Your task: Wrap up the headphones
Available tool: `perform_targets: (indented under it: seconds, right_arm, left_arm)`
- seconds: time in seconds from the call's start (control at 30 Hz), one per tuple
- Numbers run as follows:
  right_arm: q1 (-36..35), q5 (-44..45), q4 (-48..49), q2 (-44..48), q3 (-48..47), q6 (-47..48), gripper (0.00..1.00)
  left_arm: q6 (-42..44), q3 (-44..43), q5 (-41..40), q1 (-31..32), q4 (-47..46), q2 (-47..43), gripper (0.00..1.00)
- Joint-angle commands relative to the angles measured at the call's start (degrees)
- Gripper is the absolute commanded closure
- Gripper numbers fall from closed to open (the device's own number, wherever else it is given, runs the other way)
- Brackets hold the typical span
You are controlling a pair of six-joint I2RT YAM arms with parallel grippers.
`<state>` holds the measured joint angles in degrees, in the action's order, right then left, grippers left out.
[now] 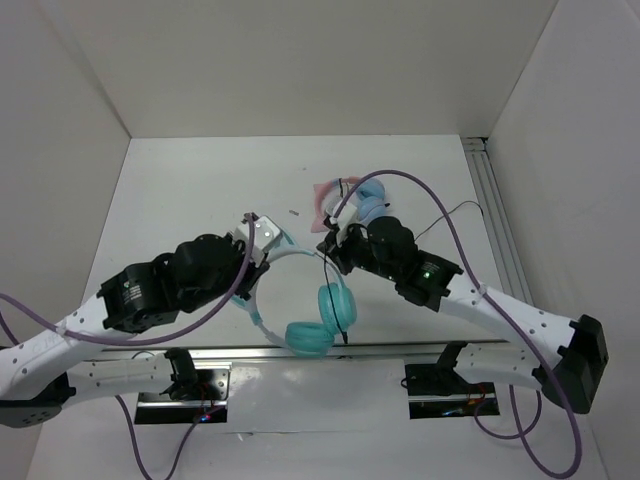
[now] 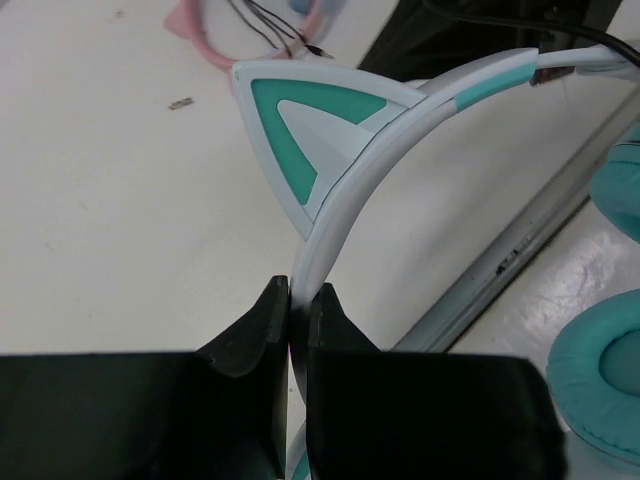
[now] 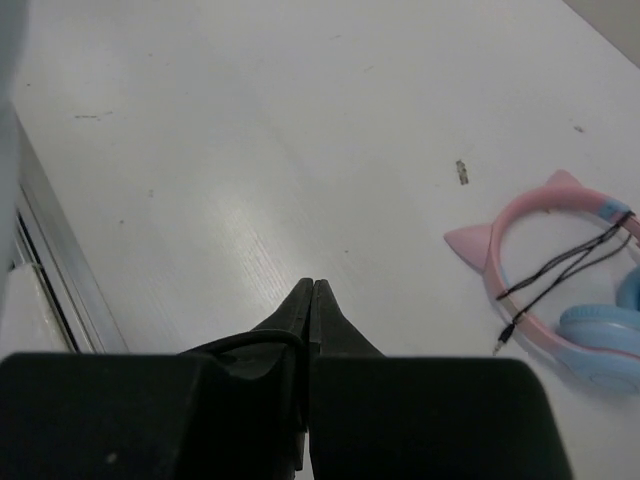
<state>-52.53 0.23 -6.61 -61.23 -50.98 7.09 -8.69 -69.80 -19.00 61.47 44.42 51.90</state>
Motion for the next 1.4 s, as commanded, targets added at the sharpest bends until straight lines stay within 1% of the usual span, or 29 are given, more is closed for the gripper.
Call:
perform_targets:
  seconds: [0.0, 0.03, 0.07, 0.1, 0.13, 0.17, 0.2, 0.23, 0.27, 0.3, 0.43, 0.47, 0.53, 0.57, 0.63, 0.67, 0.73, 0.77, 0.8, 0.87, 0.9, 0.93, 1.0, 1.07, 1.17, 1.2, 1.23, 1.27, 1.37]
  right_arm:
    - [4.54, -13.22, 9.84, -4.4, 1.67, -0.06, 0.97]
    - [5.5, -15.5, 12.82, -5.73, 1.67, -0.67, 0.97]
    - [7.16, -20.05, 14.07, -7.13, 1.07, -0.68, 0.95]
    - [7.88, -22.27, 15.39, -10.19, 0.45, -1.63, 0.93]
    - [8.58, -24.55, 18.97, -11.7, -0.34, -2.95, 0.89]
    - [9.98, -26.84, 20.83, -13.28, -0.35, -3.83, 0.81]
    - [10.52, -31.3, 22.94, -16.26, -0.96, -4.8, 0.79]
    - [11.13, -33.08, 27.4, -17.68, -0.96, -5.94, 0.77]
    - [12.18, -35.1, 29.7, -19.26, -1.48, -8.47, 0.72]
    - [12.71, -38.52, 32.08, -20.75, -1.49, -9.8, 0.7]
    - [14.39, -44.87, 42.63, -29.09, -2.02, -16.57, 0.67]
    - [15.08, -45.57, 46.3, -30.34, -1.41, -18.85, 0.67]
    - [15.61, -46.11, 48.96, -34.02, -0.71, -20.27, 0.67]
    - [15.62, -46.8, 51.24, -35.26, 0.17, -20.89, 0.67]
    - [15.62, -47.33, 53.97, -37.81, 1.14, -22.91, 0.67]
    - [15.62, -48.03, 56.86, -40.34, 2.1, -23.52, 0.71]
    - [15.62, -48.65, 59.68, -42.47, 3.34, -25.98, 0.71]
    - [15.62, -48.66, 61.35, -44.31, 4.91, -26.77, 0.73]
    - [15.62, -48.66, 65.72, -45.19, 5.71, -28.78, 0.78]
    - [15.62, -48.66, 69.35, -48.35, 6.24, -30.64, 0.91]
    - [15.62, -48.66, 70.93, -49.5, 6.24, -31.43, 0.94]
    - [15.62, -49.27, 70.95, -50.47, 6.24, -32.57, 0.94]
    - [14.92, -49.27, 73.65, -52.76, 6.24, -34.07, 0.87]
    - [13.6, -48.66, 75.6, -54.6, 6.24, -34.6, 0.8]
    - [11.85, -47.44, 77.53, -56.45, 5.45, -36.01, 0.8]
    - [11.84, -46.82, 77.54, -57.58, 4.76, -36.01, 0.85]
    - [11.06, -46.81, 77.54, -58.2, 3.97, -36.7, 0.87]
    - [10.35, -46.2, 78.15, -58.91, 3.44, -36.71, 0.87]
    - [9.12, -44.98, 80.87, -60.94, 2.73, -39.08, 0.92]
  left_arm:
    - [-5.1, -4.91, -8.12, 0.67, -8.65, -3.03, 1.0]
    - [-5.89, -5.43, -9.63, 0.67, -9.17, -3.82, 1.0]
    - [-7.29, -5.43, -10.78, 0.67, -9.7, -4.78, 1.0]
    - [-7.83, -5.43, -12.27, 0.67, -10.23, -5.4, 1.0]
    - [-8.36, -5.43, -12.28, 0.67, -11.37, -6.1, 1.0]
    - [-8.88, -5.43, -12.28, 0.67, -12.16, -6.72, 1.0]
    - [-8.89, -5.43, -12.28, 0.67, -13.04, -7.33, 1.0]
    - [-9.67, -5.43, -11.76, 0.67, -13.05, -7.86, 1.0]
    - [-10.46, -5.43, -11.76, 0.67, -13.05, -7.87, 1.0]
    - [-10.47, -5.96, -11.24, 0.67, -13.05, -7.87, 1.0]
    - [-14.24, -8.06, -13.59, 0.67, -13.05, -7.87, 1.0]
    - [-15.21, -8.07, -16.39, 0.67, -13.05, -7.87, 1.0]
    - [-17.76, -8.85, -20.18, 0.67, -13.05, -7.87, 1.0]
    - [-18.55, -9.73, -23.94, 0.67, -13.05, -7.87, 1.0]
    - [-20.75, -11.22, -26.95, 0.67, -13.05, -7.16, 1.0]
    - [-21.63, -11.84, -29.92, 0.67, -12.35, -6.38, 1.0]
    - [-24.26, -13.6, -33.45, 0.67, -11.39, -4.71, 1.0]
    - [-24.88, -13.61, -35.99, 0.67, -11.38, -4.18, 1.0]
    - [-25.5, -14.39, -36.97, 0.67, -10.07, -3.65, 1.0]
    - [-26.73, -14.4, -38.38, 0.67, -10.06, -2.95, 1.0]
    - [-27.25, -14.4, -39.0, 0.67, -10.06, -2.94, 1.0]
    - [-28.48, -14.4, -39.87, 0.67, -10.06, -2.94, 1.0]
    - [-29.28, -13.7, -41.81, 0.67, -9.18, -2.94, 1.0]
    - [-29.98, -13.17, -41.82, 0.67, -9.18, -2.94, 1.0]
    - [-31.13, -12.03, -42.34, 0.67, -8.65, -4.26, 1.0]
    - [-31.74, -12.03, -43.04, 0.67, -8.65, -4.26, 1.0]
    - [-33.13, -11.5, -43.57, 0.67, -7.7, -4.87, 1.0]
    - [-33.67, -11.5, -43.57, 0.67, -7.16, -4.88, 1.0]
    - [-36.92, -12.81, -46.64, 0.67, -3.13, -4.88, 1.0]
